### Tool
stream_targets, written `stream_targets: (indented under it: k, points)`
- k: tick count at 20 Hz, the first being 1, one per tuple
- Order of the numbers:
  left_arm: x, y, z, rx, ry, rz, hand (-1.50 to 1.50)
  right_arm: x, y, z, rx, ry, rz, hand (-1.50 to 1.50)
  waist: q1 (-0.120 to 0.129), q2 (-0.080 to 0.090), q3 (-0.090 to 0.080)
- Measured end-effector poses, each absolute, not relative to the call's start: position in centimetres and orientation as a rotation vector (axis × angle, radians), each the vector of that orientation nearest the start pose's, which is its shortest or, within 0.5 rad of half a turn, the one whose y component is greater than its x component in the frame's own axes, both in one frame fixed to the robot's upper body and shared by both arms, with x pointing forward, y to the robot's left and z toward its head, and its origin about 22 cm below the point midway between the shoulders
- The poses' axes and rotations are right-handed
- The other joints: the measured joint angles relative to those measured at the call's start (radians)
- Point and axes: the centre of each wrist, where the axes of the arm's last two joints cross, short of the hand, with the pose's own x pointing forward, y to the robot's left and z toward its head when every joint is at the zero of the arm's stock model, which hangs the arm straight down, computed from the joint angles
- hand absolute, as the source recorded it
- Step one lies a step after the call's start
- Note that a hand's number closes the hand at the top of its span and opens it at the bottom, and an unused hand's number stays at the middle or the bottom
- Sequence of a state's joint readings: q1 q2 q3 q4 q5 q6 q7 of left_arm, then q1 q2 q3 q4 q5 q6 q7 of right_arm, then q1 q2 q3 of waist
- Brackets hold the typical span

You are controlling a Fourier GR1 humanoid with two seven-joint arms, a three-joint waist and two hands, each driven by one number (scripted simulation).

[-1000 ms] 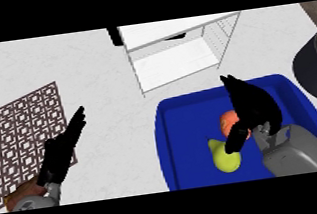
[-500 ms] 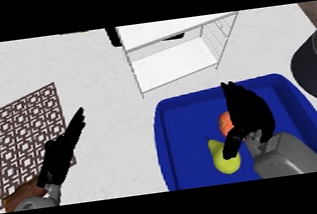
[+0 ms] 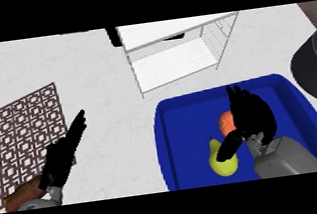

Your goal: Pick the squash from the tray and place it in the tiered shelf

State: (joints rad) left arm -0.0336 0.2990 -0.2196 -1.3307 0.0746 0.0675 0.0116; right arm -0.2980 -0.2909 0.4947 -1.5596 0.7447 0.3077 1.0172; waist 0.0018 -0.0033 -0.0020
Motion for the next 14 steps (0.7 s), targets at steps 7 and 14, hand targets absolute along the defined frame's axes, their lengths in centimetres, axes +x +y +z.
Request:
stream_targets:
  k: [7, 14]
  points:
    - [23.7, 26.8, -3.5, 0.108, -1.315, -0.283, 0.0, 28.4, -16.2, 3.4, -0.933, -0.654, 1.077, -1.5, 0.002, -0.003, -0.001]
    - [23.8, 26.9, -3.2, 0.108, -1.32, -0.286, 0.0, 28.8, -16.5, 2.5, -0.939, -0.642, 1.085, -1.5, 0.004, -0.006, -0.001]
